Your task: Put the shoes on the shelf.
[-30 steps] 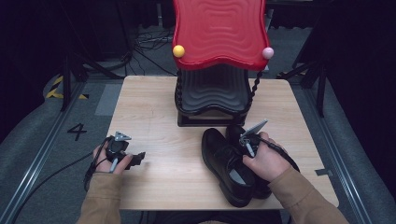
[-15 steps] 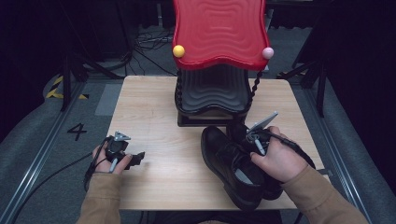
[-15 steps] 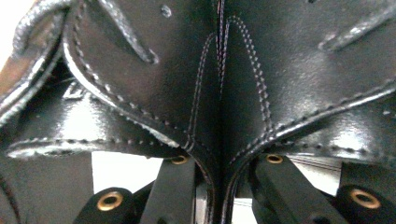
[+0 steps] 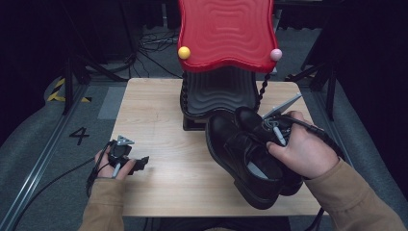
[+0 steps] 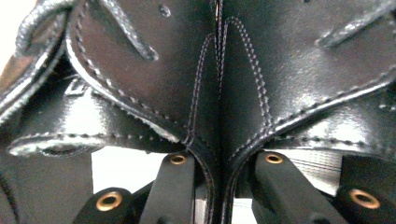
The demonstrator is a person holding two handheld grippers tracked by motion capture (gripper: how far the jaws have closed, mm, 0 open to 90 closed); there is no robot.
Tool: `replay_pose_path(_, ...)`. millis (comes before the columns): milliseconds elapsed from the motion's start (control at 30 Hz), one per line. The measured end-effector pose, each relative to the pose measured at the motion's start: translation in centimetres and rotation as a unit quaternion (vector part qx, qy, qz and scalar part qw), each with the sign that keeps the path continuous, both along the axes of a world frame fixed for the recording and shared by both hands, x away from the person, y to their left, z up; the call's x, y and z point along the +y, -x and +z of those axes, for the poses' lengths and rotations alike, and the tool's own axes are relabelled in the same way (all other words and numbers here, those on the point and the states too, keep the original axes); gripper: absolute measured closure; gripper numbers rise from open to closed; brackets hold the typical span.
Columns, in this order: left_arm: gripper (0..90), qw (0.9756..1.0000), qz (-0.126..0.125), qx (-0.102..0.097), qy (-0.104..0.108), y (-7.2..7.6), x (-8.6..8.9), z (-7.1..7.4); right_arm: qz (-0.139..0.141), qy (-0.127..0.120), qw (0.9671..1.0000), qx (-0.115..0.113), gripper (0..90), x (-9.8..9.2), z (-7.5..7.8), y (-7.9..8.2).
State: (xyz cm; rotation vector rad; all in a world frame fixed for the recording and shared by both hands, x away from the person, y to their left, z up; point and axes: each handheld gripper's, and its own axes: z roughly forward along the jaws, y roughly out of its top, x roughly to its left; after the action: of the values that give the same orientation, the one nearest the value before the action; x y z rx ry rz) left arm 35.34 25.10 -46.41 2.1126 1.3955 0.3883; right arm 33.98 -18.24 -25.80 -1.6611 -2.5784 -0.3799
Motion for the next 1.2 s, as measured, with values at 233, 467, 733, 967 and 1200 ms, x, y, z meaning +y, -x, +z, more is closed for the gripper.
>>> replay_pose_path(233,18.2,1.0000,0.000,0.002,-0.004,-0.1,0.0,-0.1,0.003,-0.004,1.0000,-0.006,82.2,0.0,2.3,-0.3)
replay_pose_path(467,18.2,1.0000,0.003,0.002,-0.004,-0.1,0.0,-0.3,0.006,0.002,0.9997,-0.022,82.2,0.4,4.7,-0.4)
replay_pose_path(733,18.1,1.0000,0.002,0.004,-0.007,-0.1,0.0,-0.4,0.005,-0.002,0.9994,-0.035,82.2,0.8,7.3,-0.3)
replay_pose_path(967,18.1,0.9999,0.007,0.004,-0.007,-0.1,0.1,-0.5,0.010,-0.001,0.9988,-0.047,82.4,1.4,9.9,0.1)
replay_pose_path(1200,18.2,0.9999,0.006,0.003,-0.008,-0.1,0.1,-0.5,0.017,-0.004,0.9989,-0.044,82.3,1.4,12.5,0.6)
